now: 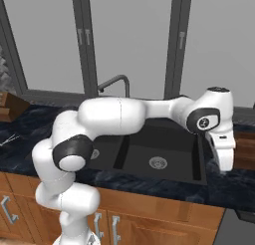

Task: Pick up all produce items and place them in the sink. Turn on the sink faucet to wash them. Then turn the sink off and put them in the tray.

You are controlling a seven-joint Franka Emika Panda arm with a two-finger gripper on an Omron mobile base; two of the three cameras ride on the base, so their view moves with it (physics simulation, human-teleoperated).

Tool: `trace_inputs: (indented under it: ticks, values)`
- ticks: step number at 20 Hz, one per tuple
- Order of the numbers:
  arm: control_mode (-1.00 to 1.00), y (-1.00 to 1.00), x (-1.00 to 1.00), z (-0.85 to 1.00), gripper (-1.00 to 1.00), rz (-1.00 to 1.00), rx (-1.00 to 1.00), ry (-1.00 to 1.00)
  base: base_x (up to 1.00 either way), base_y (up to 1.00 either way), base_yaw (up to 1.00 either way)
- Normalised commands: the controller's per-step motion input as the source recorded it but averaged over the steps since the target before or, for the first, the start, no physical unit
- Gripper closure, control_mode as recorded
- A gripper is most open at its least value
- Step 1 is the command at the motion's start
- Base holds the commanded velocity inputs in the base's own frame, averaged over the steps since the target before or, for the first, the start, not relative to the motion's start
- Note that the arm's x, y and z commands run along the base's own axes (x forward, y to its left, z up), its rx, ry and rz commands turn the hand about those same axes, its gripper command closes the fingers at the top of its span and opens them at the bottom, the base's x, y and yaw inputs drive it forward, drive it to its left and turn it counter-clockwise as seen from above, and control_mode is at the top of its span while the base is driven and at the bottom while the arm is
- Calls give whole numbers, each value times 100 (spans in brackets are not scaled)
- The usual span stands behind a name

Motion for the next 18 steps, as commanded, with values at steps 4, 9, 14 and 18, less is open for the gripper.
trace_inputs:
  ticks: [4, 9, 14, 18]
  values:
    - [-100, -23, 11, -26, -100, 15, 0, -2, 0, 0, 0]
    - [-100, -37, 16, -19, -100, 9, -1, -5, 0, 0, 0]
    - [-100, -52, 15, -28, -100, 5, 0, 0, 0, 0, 0]
    - [-100, -32, 0, -4, -100, 0, 3, 0, 0, 0, 0]
